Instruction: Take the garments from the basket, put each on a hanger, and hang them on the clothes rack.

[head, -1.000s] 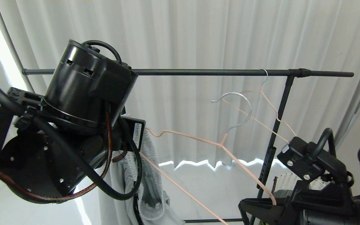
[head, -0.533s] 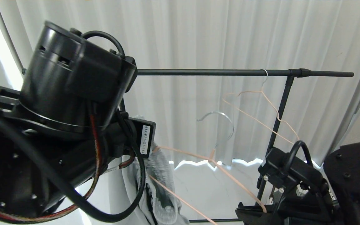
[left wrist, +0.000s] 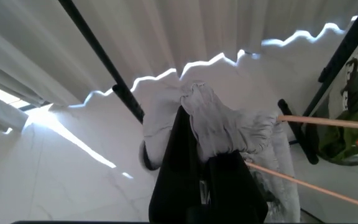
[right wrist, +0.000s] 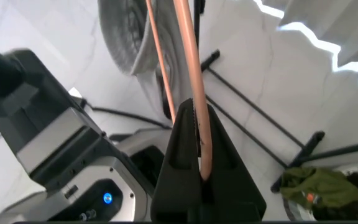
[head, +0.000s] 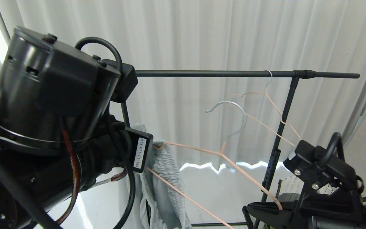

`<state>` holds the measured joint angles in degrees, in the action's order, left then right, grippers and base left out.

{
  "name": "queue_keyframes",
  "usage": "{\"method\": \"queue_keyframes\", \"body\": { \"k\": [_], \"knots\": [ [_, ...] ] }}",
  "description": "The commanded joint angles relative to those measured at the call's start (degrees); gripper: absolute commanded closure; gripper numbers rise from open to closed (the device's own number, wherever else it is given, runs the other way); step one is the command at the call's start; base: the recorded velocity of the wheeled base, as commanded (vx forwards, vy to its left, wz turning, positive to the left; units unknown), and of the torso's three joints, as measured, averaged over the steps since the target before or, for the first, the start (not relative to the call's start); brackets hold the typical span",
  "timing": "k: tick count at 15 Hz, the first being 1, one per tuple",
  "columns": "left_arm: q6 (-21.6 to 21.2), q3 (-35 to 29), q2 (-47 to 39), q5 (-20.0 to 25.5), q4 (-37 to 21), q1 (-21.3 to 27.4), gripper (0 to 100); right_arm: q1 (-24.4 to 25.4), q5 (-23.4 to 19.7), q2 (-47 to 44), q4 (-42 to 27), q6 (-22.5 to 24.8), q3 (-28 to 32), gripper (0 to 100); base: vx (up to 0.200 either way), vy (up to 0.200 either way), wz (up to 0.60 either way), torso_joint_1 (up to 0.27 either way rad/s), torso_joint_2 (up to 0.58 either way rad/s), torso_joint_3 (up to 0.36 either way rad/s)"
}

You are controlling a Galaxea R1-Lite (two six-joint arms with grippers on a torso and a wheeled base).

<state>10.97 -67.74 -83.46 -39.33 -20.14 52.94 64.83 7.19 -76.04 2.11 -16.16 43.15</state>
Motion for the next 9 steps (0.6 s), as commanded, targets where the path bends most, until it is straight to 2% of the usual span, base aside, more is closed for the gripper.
{"method": "queue_keyframes", "body": {
  "k": [1,3,5,9],
  "knots": [
    [0.10,-0.20,-0.13,-0.05,0.01,0.23,100,0.03,-0.16,2.13,0.35,0.96,-0.09,100,0.000,0.000,0.00,0.000,0.00,0.000],
    [0.54,-1.08,-0.04,0.13,0.01,3.39,100,0.03,-0.34,0.63,0.88,2.28,-0.62,100,0.000,0.000,0.00,0.000,0.00,0.000],
    [2.83,-3.01,-0.13,1.71,0.01,7.17,100,0.21,-0.34,-2.97,3.60,2.37,-0.62,100,0.000,0.000,0.00,0.000,0.00,0.000],
    [3.71,-5.03,-0.04,3.64,0.01,8.76,100,0.74,-0.51,-9.03,10.64,2.54,-0.26,100,0.000,0.000,0.00,0.000,0.00,0.000]
  ]
}}
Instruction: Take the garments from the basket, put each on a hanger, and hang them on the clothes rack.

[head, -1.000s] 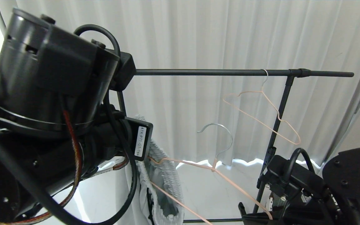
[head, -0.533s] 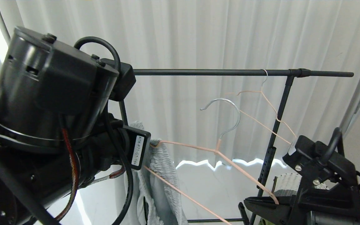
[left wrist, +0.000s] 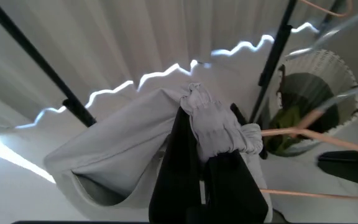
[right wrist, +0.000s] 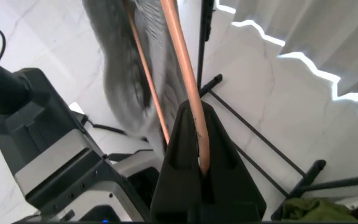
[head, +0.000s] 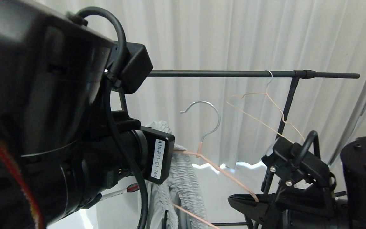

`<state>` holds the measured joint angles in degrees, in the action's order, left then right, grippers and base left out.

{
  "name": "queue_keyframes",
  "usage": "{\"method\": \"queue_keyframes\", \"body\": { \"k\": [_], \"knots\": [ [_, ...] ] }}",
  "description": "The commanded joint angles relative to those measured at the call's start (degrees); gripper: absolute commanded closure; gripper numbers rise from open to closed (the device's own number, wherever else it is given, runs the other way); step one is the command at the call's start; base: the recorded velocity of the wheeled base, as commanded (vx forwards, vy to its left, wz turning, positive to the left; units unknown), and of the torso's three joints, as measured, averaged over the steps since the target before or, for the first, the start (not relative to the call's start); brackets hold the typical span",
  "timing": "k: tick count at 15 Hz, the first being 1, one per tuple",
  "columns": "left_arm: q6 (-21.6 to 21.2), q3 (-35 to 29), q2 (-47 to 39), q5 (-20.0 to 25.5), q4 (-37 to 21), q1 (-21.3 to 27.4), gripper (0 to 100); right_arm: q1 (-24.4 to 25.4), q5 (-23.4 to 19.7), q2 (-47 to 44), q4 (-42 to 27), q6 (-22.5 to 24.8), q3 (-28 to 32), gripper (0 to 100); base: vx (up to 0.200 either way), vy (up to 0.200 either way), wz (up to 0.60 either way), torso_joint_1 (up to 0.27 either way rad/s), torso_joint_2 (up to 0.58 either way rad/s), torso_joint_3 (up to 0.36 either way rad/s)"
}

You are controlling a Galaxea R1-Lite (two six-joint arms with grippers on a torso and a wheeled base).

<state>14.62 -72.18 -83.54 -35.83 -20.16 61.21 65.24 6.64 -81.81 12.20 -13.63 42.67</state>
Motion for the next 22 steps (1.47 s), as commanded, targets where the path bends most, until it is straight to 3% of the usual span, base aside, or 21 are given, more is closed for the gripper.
{"method": "queue_keyframes", "body": {
  "k": [1,7,13,14,18,20,22],
  "knots": [
    [0.06,-1.38,0.22,1.38,0.04,1.54,100,0.50,0.04,-4.59,1.95,0.01,0.40,100,0.000,0.000,0.00,0.000,0.00,0.000],
    [0.24,0.46,1.19,1.90,0.04,0.75,100,0.50,1.27,-3.88,6.78,-0.35,-0.04,100,0.000,0.000,0.00,0.000,0.00,0.000],
    [0.06,0.37,1.19,1.81,0.04,0.14,100,0.59,5.84,-3.35,11.97,-0.35,-0.13,100,0.000,0.000,0.00,0.000,0.00,0.000],
    [0.06,0.20,1.28,1.64,0.04,0.05,0,0.59,5.84,-2.74,12.93,-0.17,-0.13,100,0.000,0.000,0.00,0.000,0.00,0.000],
    [0.15,0.46,2.86,1.64,0.04,0.14,0,0.59,8.30,-2.39,17.86,0.01,-0.30,100,0.000,0.000,0.00,0.000,0.00,0.000],
    [0.06,0.20,4.62,1.64,0.12,0.14,0,0.67,10.32,-1.95,23.92,0.71,-3.91,100,0.000,0.000,0.00,0.000,0.00,0.000],
    [0.06,0.37,6.11,1.64,0.12,0.14,0,0.94,11.90,-0.72,25.33,0.80,-6.46,100,0.000,0.000,0.00,0.000,0.00,0.000]
  ]
}}
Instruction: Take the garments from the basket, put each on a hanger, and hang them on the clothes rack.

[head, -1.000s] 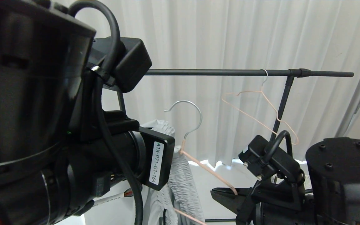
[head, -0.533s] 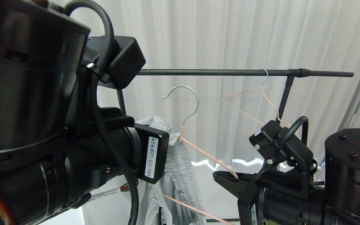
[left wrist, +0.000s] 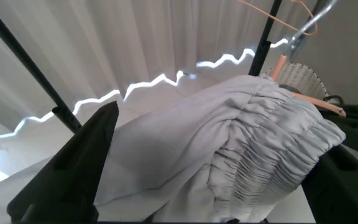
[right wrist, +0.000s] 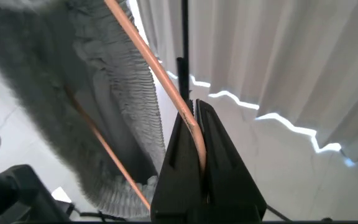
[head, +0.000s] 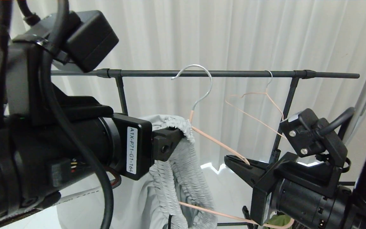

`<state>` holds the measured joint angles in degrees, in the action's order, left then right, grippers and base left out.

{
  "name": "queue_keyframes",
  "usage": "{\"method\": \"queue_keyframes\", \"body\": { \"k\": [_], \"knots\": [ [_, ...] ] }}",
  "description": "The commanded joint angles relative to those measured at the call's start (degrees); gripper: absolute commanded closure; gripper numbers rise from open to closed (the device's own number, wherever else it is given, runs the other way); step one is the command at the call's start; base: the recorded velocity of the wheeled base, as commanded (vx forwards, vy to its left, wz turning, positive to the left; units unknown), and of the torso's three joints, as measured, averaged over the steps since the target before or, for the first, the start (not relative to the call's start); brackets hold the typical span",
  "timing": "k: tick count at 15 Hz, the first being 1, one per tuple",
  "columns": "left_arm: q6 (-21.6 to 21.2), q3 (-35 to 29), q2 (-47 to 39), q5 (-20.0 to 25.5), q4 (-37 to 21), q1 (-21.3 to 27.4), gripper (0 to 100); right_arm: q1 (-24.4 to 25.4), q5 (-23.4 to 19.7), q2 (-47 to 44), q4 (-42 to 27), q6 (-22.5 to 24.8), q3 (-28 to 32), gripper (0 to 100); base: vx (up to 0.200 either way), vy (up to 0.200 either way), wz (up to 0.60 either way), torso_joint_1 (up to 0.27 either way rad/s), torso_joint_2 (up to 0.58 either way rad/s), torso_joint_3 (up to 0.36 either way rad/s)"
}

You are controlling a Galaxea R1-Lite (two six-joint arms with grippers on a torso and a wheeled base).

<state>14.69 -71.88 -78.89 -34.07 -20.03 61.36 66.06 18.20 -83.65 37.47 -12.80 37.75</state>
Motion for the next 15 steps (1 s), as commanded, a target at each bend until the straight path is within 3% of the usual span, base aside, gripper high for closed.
{"method": "queue_keyframes", "body": {
  "k": [1,4,7,11,12,13,15],
  "knots": [
    [-0.10,0.16,2.07,-0.12,-0.01,-0.01,0,0.12,0.87,2.00,0.06,-0.30,-2.42,100,0.000,0.000,0.00,0.000,0.00,0.000],
    [-0.72,0.33,2.86,-0.12,-0.10,-0.01,0,-0.14,1.40,3.14,0.06,-0.47,-2.95,100,0.000,0.000,0.00,0.000,0.00,0.000],
    [-7.57,1.39,2.60,-0.12,-0.01,0.52,0,-0.32,1.66,3.23,0.06,-0.56,-2.77,100,0.000,0.000,0.00,0.000,0.00,0.000],
    [-8.45,2.35,3.48,-0.12,-0.01,1.49,0,-0.58,3.42,3.67,0.06,-0.65,-3.13,100,0.000,0.000,0.00,0.000,0.00,0.000],
    [-10.73,3.32,5.23,0.15,-0.01,1.49,0,-1.55,3.16,4.46,0.06,-0.12,-4.18,100,0.000,0.000,0.00,0.000,0.00,0.000],
    [-13.28,4.46,7.17,0.94,-0.01,1.57,0,-2.52,2.98,5.25,0.06,0.06,-5.15,100,0.000,0.000,0.00,0.000,0.00,0.000],
    [-18.38,7.63,11.91,8.50,-0.01,0.87,0,-3.48,2.19,8.24,0.06,2.08,-8.31,100,0.000,0.000,0.00,0.000,0.00,0.000]
  ]
}}
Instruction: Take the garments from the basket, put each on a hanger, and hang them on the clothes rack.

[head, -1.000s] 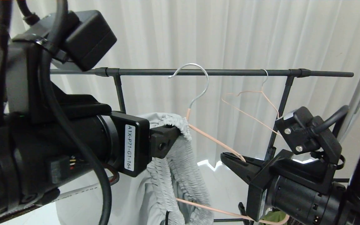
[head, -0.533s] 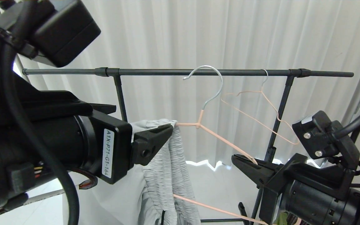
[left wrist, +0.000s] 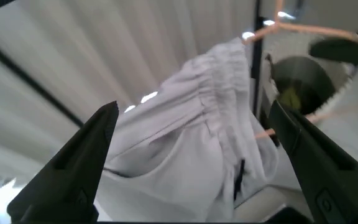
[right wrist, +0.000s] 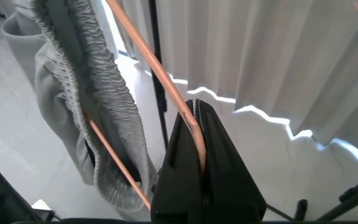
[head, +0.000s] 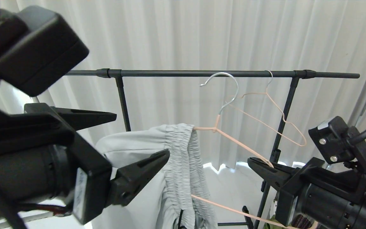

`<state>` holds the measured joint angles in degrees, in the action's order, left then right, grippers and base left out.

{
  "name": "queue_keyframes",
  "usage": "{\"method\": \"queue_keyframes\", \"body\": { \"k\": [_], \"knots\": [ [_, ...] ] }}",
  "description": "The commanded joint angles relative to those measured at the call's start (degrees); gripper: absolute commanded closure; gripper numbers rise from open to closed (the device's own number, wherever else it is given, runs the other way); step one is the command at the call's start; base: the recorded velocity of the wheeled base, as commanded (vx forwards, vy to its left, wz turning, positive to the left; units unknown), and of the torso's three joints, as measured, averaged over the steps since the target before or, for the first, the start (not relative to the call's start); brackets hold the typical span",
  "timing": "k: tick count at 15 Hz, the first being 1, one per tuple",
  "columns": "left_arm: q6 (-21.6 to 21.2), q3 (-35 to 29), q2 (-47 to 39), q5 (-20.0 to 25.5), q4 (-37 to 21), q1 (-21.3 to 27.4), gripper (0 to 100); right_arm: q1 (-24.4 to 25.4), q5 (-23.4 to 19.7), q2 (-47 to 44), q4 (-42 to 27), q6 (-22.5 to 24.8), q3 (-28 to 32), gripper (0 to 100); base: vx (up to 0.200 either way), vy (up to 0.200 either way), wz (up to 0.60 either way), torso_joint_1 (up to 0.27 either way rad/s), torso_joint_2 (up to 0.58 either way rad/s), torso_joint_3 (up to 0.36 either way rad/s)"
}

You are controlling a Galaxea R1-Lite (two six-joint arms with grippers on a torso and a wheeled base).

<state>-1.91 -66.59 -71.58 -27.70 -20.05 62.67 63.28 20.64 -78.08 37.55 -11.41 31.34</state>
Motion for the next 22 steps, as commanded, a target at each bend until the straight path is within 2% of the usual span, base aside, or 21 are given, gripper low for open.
{"method": "queue_keyframes", "body": {
  "k": [1,4,5,6,7,8,12,19,20,22],
  "knots": [
    [-2.92,3.92,6.19,6.87,0.01,-1.85,0,-0.70,-1.92,4.43,-0.02,2.09,-4.45,100,0.000,0.000,0.00,0.000,0.00,0.000],
    [-5.64,6.91,6.81,19.26,0.01,-4.31,0,-0.44,-5.70,9.26,-0.02,5.87,-9.46,100,0.000,0.000,0.00,0.000,0.00,0.000],
    [-6.35,7.87,6.46,23.65,0.01,-4.31,0,0.26,-5.96,10.14,-0.02,6.05,-10.25,100,0.000,0.000,0.00,0.000,0.00,0.000],
    [-6.79,8.49,6.19,25.50,0.01,-4.31,0,0.62,-5.87,10.40,-0.02,6.05,-10.60,100,0.000,0.000,0.00,0.000,0.00,0.000],
    [-8.46,10.51,4.87,31.04,0.01,-4.31,0,2.02,-5.87,11.11,-0.02,6.14,-11.74,100,0.000,0.000,0.00,0.000,0.00,0.000],
    [-9.25,11.13,3.64,32.97,0.01,-4.31,0,3.52,-5.87,11.46,-0.02,6.40,-12.62,100,0.000,0.000,0.00,0.000,0.00,0.000],
    [-9.86,12.36,0.04,33.76,0.19,-4.22,0,8.96,-5.87,11.90,-0.02,7.46,-14.20,100,0.000,0.000,0.00,0.000,0.00,0.000],
    [-9.86,17.45,0.04,33.41,0.19,-4.40,0,10.99,-5.79,11.64,-0.02,7.63,-13.68,100,0.000,0.000,0.00,0.000,0.00,0.000],
    [-9.86,17.54,0.04,33.41,0.19,-4.40,100,11.07,-5.79,11.64,-0.02,7.72,-13.68,100,0.000,0.000,0.00,0.000,0.00,0.000],
    [-9.86,17.72,-0.14,33.32,0.19,-4.40,100,11.25,-5.79,11.64,-0.02,7.72,-13.50,100,0.000,0.000,0.00,0.000,0.00,0.000]
  ]
}}
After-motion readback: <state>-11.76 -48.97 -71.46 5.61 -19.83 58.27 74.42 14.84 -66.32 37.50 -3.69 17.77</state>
